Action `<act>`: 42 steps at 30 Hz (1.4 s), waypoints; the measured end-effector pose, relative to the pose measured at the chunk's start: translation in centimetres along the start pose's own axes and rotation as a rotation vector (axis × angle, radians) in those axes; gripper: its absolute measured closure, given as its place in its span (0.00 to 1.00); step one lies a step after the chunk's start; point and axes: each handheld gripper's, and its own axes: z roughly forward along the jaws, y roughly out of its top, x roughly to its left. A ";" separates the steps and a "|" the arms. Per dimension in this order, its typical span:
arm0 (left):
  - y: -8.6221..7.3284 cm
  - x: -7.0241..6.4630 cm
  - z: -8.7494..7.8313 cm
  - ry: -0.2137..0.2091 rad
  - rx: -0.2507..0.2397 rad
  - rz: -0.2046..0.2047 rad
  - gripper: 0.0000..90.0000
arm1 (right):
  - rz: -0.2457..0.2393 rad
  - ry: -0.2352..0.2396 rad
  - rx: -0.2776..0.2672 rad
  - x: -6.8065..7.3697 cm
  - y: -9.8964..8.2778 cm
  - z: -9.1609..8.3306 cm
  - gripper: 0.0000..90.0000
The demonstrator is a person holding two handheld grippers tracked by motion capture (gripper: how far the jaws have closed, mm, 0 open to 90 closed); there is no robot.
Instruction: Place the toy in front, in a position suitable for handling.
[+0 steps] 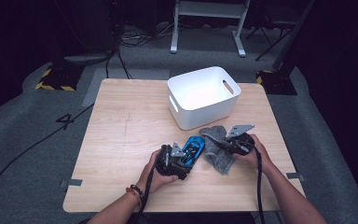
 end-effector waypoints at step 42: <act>1.0 -0.7 0.5 -0.114 0.088 0.174 0.03 | -0.055 0.155 0.009 3.3 -1.3 -1.1 0.88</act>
